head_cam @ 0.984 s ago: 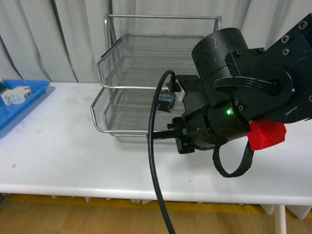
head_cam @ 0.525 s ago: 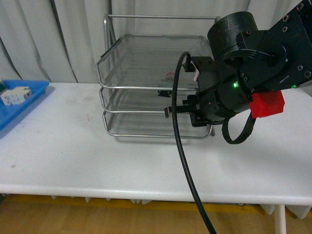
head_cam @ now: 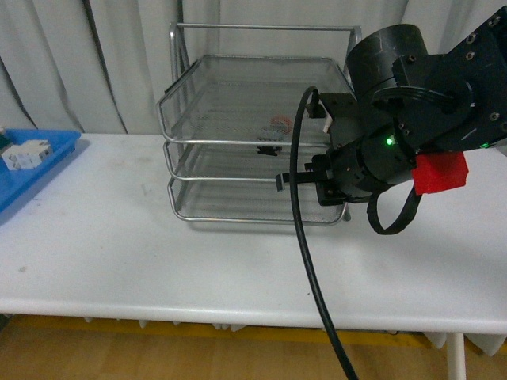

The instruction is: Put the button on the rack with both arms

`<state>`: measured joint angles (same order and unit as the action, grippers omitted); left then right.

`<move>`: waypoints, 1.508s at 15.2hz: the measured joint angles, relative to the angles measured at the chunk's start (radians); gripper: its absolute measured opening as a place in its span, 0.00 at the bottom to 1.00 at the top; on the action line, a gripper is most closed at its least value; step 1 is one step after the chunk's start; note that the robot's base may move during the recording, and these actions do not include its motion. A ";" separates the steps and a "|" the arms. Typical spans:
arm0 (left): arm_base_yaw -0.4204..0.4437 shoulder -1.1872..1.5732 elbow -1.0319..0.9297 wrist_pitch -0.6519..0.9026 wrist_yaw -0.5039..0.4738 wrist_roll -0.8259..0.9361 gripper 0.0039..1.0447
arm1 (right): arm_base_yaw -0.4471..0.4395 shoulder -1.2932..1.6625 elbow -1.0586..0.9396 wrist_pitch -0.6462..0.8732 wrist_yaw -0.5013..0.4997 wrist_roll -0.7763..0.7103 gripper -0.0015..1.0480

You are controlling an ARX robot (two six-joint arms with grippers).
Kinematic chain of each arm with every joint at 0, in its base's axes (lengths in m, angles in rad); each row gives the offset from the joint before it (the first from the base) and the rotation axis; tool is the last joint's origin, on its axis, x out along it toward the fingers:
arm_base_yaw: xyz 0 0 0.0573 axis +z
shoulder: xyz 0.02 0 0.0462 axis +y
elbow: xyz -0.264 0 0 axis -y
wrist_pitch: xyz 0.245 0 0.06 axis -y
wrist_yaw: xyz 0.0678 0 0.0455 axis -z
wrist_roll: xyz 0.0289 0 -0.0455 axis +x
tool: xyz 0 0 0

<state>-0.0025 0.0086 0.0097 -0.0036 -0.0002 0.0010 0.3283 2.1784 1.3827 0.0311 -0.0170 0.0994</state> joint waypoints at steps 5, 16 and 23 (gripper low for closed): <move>0.000 0.000 0.000 0.000 0.000 0.000 0.94 | 0.019 -0.274 -0.311 0.123 -0.098 0.075 0.02; 0.000 0.000 0.000 0.000 0.000 0.000 0.94 | -0.426 -1.227 -1.121 0.611 -0.073 -0.071 0.02; 0.000 0.000 0.000 0.000 0.000 0.000 0.94 | -0.328 -1.648 -1.301 0.418 0.016 -0.093 0.02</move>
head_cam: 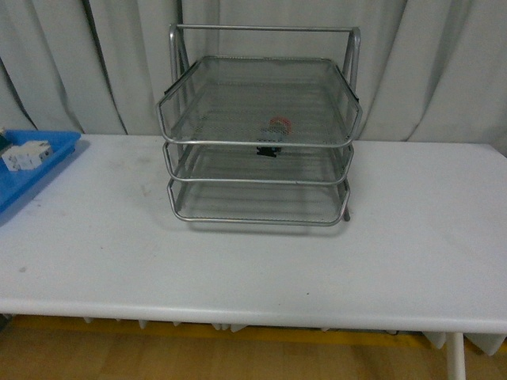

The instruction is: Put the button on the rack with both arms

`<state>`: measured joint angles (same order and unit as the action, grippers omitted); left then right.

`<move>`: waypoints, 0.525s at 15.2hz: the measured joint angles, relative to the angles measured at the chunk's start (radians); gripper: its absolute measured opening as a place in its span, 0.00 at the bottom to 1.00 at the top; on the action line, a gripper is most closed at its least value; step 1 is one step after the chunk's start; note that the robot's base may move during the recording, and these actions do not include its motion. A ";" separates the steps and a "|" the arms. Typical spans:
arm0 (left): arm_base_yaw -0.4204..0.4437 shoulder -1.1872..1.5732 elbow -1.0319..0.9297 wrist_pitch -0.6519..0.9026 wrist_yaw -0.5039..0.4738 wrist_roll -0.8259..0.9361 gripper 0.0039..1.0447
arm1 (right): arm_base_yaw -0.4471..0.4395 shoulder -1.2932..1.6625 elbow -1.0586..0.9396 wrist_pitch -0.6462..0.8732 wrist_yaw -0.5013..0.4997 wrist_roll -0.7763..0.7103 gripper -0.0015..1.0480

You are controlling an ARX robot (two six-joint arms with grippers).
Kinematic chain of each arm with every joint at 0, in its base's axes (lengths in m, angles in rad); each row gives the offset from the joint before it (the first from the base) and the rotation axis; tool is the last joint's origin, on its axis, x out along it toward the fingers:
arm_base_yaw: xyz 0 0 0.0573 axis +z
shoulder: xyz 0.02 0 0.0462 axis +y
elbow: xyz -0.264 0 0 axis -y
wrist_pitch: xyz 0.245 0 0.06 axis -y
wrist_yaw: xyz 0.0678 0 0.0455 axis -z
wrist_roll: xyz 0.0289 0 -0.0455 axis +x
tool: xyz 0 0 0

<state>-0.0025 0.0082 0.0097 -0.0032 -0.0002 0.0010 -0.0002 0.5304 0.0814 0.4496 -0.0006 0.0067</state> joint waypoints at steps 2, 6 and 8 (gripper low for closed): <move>0.000 0.000 0.000 0.000 0.000 0.000 0.94 | 0.000 -0.070 -0.027 -0.049 0.000 0.000 0.02; 0.000 0.000 0.000 0.000 0.000 0.000 0.94 | 0.000 -0.173 -0.071 -0.101 0.001 0.000 0.02; 0.000 0.000 0.000 0.000 0.000 0.000 0.94 | 0.000 -0.240 -0.071 -0.149 0.000 0.000 0.02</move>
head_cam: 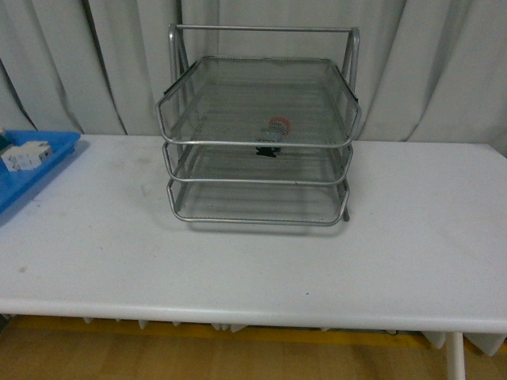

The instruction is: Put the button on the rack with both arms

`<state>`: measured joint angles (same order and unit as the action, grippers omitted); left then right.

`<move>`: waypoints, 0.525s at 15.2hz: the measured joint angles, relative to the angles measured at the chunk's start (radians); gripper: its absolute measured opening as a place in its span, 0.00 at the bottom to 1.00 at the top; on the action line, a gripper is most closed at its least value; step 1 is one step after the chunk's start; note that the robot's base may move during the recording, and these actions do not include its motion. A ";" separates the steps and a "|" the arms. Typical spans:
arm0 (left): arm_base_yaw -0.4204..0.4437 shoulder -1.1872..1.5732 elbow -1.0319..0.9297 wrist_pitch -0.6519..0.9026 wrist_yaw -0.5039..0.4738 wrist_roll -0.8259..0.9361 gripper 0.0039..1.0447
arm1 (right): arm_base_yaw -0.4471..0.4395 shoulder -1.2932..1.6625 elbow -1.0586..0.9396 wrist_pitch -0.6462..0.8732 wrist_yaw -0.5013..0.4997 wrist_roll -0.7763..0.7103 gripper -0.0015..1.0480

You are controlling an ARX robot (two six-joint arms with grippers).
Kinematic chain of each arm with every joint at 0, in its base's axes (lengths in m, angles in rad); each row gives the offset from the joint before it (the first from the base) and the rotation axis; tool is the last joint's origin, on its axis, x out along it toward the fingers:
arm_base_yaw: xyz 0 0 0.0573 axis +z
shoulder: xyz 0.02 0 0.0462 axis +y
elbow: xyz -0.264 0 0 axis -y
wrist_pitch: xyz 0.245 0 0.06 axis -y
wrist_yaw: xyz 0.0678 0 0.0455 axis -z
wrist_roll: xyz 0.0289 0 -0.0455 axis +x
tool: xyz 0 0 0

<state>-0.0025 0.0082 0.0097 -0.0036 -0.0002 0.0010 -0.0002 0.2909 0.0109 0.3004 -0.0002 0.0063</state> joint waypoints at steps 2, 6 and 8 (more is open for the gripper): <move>0.000 0.000 0.000 0.000 0.000 0.000 0.94 | 0.000 -0.049 0.000 -0.057 0.000 0.000 0.02; 0.000 0.000 0.000 0.000 0.000 0.000 0.94 | 0.000 -0.132 0.000 -0.149 0.000 0.000 0.02; 0.000 0.000 0.000 0.002 0.000 0.000 0.94 | 0.000 -0.287 0.002 -0.297 0.001 0.000 0.02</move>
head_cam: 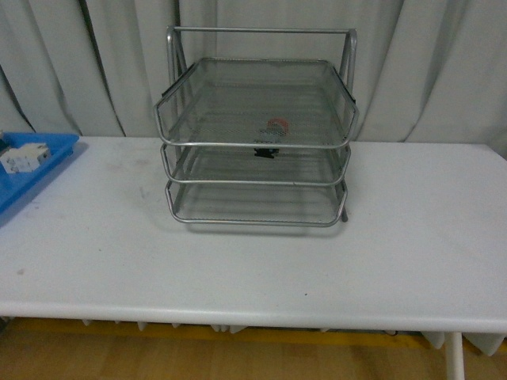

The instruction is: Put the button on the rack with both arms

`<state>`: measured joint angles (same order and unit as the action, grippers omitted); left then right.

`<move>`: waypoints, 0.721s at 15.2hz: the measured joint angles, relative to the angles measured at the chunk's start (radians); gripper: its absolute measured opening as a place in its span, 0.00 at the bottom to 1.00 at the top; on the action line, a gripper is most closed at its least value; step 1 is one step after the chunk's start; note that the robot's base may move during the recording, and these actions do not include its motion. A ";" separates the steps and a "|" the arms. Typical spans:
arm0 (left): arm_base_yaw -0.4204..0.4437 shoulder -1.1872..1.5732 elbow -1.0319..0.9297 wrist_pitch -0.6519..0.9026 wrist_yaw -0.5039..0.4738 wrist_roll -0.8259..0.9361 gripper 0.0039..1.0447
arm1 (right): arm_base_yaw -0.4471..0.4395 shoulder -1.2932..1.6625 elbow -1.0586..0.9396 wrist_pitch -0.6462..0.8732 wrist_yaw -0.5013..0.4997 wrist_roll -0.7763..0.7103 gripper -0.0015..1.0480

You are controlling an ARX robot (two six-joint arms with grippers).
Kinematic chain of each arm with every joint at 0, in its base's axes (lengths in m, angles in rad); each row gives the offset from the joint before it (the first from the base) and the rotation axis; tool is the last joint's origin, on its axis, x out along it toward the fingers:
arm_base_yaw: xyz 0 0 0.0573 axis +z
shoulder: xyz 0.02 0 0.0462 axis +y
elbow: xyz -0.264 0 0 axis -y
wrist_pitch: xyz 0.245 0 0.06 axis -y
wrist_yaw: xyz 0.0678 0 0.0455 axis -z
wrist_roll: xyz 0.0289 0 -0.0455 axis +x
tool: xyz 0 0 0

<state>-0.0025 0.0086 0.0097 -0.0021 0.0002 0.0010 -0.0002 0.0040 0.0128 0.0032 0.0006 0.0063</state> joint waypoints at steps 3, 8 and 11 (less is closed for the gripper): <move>0.000 0.000 0.000 -0.001 0.000 0.000 0.94 | 0.000 0.000 -0.002 -0.006 0.000 0.000 0.02; 0.000 0.000 0.000 -0.001 0.000 0.000 0.94 | 0.000 0.000 -0.002 -0.007 0.000 -0.001 0.37; 0.000 0.000 0.000 -0.001 0.000 0.000 0.94 | 0.000 0.000 -0.002 -0.007 0.000 -0.001 0.46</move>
<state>-0.0025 0.0082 0.0097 -0.0032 -0.0002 0.0010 -0.0002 0.0036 0.0113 -0.0036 0.0002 0.0051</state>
